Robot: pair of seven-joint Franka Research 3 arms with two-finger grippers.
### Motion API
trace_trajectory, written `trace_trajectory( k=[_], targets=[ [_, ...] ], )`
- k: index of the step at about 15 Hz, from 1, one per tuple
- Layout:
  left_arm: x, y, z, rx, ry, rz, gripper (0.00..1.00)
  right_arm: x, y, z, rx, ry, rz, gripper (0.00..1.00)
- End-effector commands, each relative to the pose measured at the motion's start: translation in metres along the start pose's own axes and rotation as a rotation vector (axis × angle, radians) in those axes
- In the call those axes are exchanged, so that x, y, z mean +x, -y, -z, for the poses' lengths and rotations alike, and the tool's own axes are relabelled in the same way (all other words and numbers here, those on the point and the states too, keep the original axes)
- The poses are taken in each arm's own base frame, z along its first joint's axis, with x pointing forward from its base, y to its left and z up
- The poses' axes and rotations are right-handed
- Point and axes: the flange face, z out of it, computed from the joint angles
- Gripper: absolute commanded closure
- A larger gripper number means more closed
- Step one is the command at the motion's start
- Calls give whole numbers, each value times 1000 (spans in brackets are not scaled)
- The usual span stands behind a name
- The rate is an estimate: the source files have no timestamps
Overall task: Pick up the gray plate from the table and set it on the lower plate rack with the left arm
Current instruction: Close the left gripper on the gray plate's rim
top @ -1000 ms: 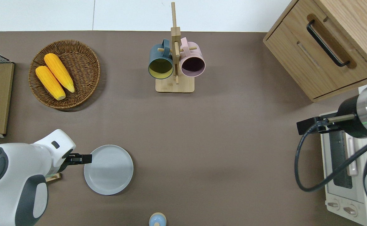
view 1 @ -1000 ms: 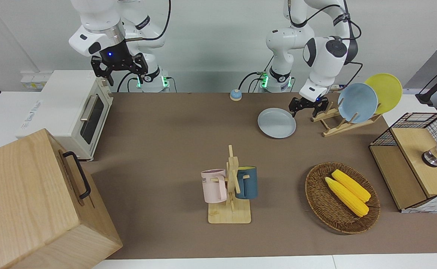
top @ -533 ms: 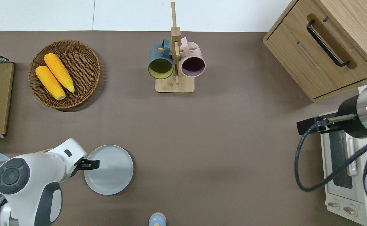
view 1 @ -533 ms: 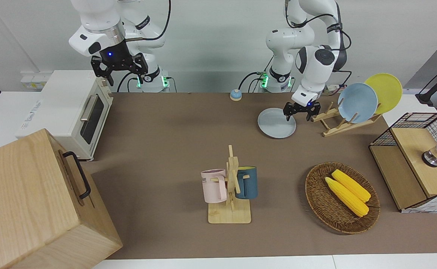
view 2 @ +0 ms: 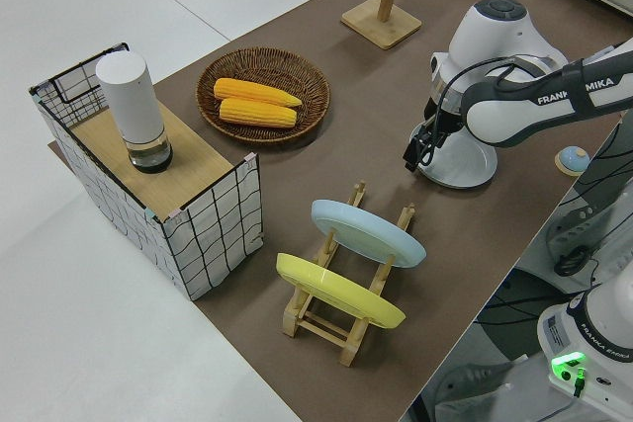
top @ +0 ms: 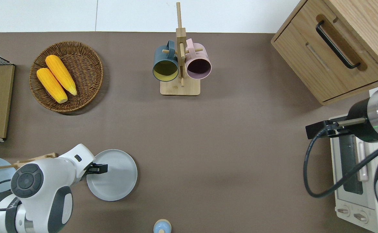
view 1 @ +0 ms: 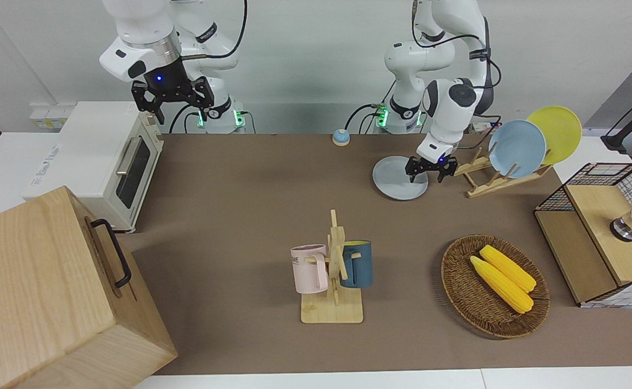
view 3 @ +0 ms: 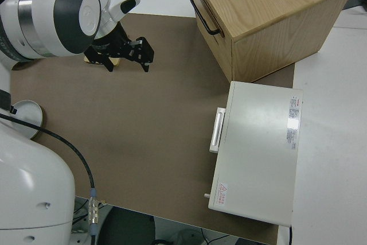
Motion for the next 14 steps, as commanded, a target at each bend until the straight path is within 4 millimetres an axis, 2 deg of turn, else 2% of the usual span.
trace_trajectory(
  k=[1, 6, 8, 9, 10, 14],
  targets=[
    [-3, -6, -17, -9, -9, 2, 11, -3, -1, 3, 10, 6, -3, 13],
    [-6, -10, -22, -10, -9, -8, 15, -3, -1, 3, 10, 6, -1, 11],
    [-6, -11, -23, -10, -8, -11, 88, -2, -1, 3, 10, 5, -3, 11],
    [-6, -14, -23, -11, -8, -19, 231, -3, -2, 3, 10, 6, -4, 13],
    [-6, -16, -25, -12, -6, -22, 419, -3, -1, 3, 10, 6, -3, 11],
    [-6, -16, -26, -13, -6, -22, 991, -3, -1, 3, 10, 6, -3, 13]
  ],
)
